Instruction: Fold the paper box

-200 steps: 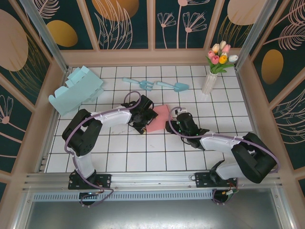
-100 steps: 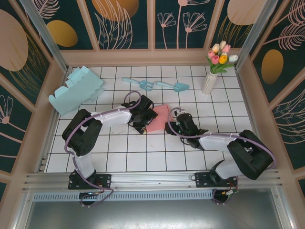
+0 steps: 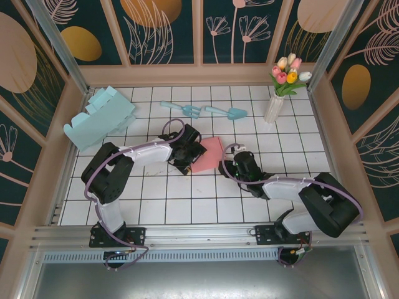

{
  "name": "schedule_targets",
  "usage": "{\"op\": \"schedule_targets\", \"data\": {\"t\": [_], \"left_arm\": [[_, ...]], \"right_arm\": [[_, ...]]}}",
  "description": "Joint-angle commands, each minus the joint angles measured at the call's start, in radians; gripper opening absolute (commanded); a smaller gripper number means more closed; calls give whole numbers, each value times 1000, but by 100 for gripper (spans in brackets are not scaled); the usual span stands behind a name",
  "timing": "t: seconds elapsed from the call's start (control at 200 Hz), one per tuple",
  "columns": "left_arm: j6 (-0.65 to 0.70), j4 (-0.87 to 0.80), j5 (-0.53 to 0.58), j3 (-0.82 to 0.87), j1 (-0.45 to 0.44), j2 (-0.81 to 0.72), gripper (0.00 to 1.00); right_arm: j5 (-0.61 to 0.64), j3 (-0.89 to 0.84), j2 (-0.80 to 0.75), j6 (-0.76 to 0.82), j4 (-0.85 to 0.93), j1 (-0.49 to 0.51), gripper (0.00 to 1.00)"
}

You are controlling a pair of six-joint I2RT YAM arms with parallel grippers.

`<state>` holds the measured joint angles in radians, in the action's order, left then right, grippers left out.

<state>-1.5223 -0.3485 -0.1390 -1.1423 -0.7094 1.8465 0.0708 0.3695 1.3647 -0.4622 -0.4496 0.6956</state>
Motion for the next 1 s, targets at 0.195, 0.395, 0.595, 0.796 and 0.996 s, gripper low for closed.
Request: {"op": "schedule_targets", "data": {"t": [0.195,0.395,0.595,0.796,0.996], "left_arm": [[0,-156,83,29,18,53,87],[2,-158,84,28,19,50,87],[8,-158,84,30,17,54,87],[10,-159,85,28,18,54,87],[8,-160,86,26,18,55,87]], "right_arm": [[8,-23,22,-21,-73,-1,35],[18,-38,23,-9,-110,-1,32],[35,-78,53,0,-199,-1,30],[65,-87,77,2,-214,2,31],[98,-88,71,3,-203,8,34]]}}
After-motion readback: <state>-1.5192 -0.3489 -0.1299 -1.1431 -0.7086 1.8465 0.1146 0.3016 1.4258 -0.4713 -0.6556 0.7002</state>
